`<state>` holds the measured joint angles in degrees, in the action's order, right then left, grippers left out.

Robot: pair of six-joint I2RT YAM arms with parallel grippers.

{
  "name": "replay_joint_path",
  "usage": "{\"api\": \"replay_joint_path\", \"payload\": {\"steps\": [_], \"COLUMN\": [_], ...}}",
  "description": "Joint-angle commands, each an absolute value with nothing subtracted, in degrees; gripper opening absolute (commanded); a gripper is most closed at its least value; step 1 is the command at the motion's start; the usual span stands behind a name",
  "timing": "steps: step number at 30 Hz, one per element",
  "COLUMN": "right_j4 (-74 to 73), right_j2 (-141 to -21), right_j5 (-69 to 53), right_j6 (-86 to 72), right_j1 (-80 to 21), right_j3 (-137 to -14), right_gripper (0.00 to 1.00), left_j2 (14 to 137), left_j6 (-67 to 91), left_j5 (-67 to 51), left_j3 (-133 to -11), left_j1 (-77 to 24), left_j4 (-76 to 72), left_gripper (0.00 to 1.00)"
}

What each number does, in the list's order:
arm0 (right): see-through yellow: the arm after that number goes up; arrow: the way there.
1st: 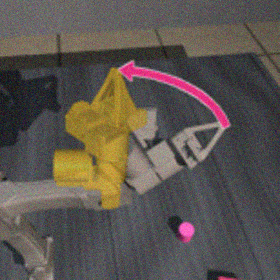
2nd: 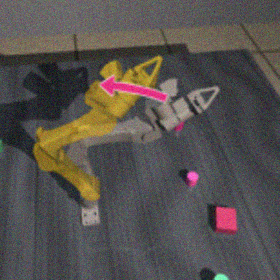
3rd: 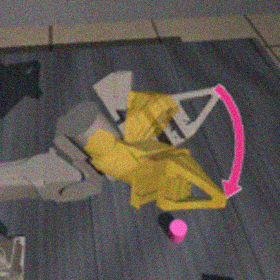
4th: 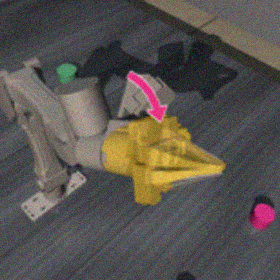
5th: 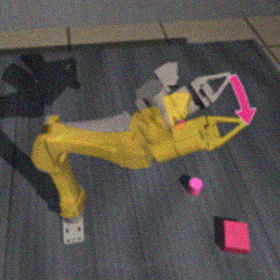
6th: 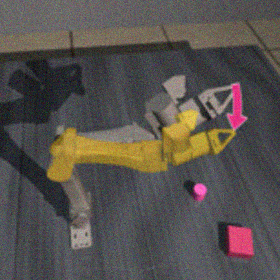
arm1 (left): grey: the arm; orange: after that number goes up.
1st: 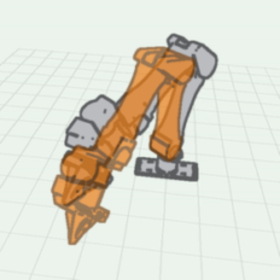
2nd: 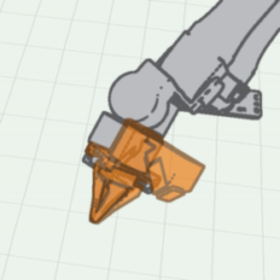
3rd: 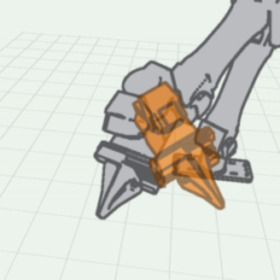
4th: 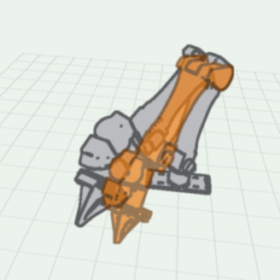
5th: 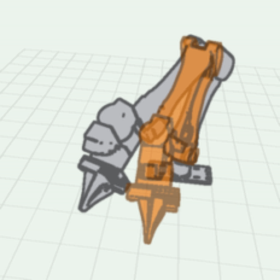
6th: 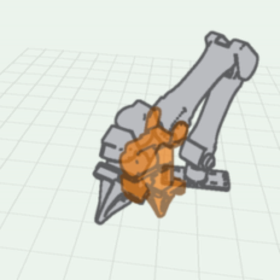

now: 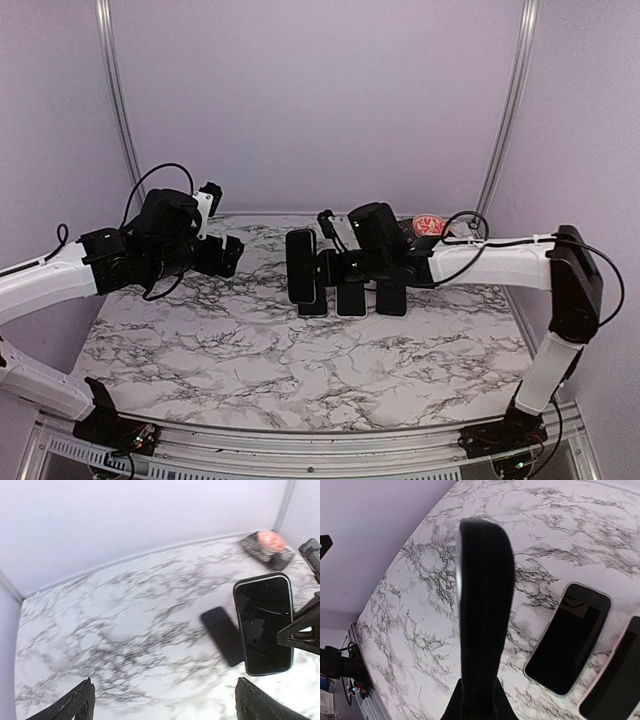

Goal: Put the phone into the phone case

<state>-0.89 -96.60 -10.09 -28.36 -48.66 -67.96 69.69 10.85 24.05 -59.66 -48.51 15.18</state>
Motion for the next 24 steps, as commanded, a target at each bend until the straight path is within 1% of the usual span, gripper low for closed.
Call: {"api": "replay_joint_path", "payload": {"steps": [1, 3, 6, 9, 12, 14, 16, 18, 21, 24], "right_j4": [-2.73, 1.53, 4.35, 5.6, 10.81, 7.61, 2.24, -2.21, -7.05, -13.69], "right_j2": [-110.17, -117.29, -125.18, -131.09, -136.16, -138.51, -140.23, -140.88, -140.67, -140.25], "right_j5": [-20.41, -26.29, -31.91, -32.5, -38.29, -39.56, -39.85, -38.32, -34.37, -30.49], "right_j6": [-28.77, -32.17, -37.68, -42.97, -49.39, -48.63, -45.88, -43.51, -40.69, -36.1], "right_j1": [-50.05, -50.09, -50.1, -48.65, -46.78, -46.3, -45.94, -45.3, -43.81, -43.41], "right_j3": [-85.09, -91.25, -98.39, -102.06, -103.39, -106.07, -109.45, -110.68, -111.39, -116.15], "right_gripper": [0.0, 0.0, 0.0, 0.0, 0.0, 0.0, 0.1, 0.26, 0.42, 0.45], "left_j2": [69.87, 68.4, 66.17, 65.34, 65.68, 66.18, 66.86, 67.13, 66.68, 66.08], "left_j6": [12.91, 13.76, 13.77, 13.18, 12.66, 12.41, 12.35, 12.39, 12.14, 12.04], "left_j5": [25.48, 24.28, 23.69, 23.94, 23.91, 23.47, 23.1, 22.45, 22.08, 21.81], "left_j3": [-58.08, -56.27, -53.94, -52.4, -51.68, -51.36, -51.21, -51.08, -50.75, -50.16], "left_j1": [-41.06, -39.12, -37.87, -36.85, -35.94, -35.58, -35.36, -35.09, -34.83, -34.55], "left_j4": [23.56, 23.28, 22.97, 22.79, 22.62, 22.3, 22.18, 22.15, 21.9, 21.28], "left_gripper": [0.99, 0.99, 0.99, 0.99, 0.99, 0.99, 0.99, 0.99, 0.99, 0.99]}}
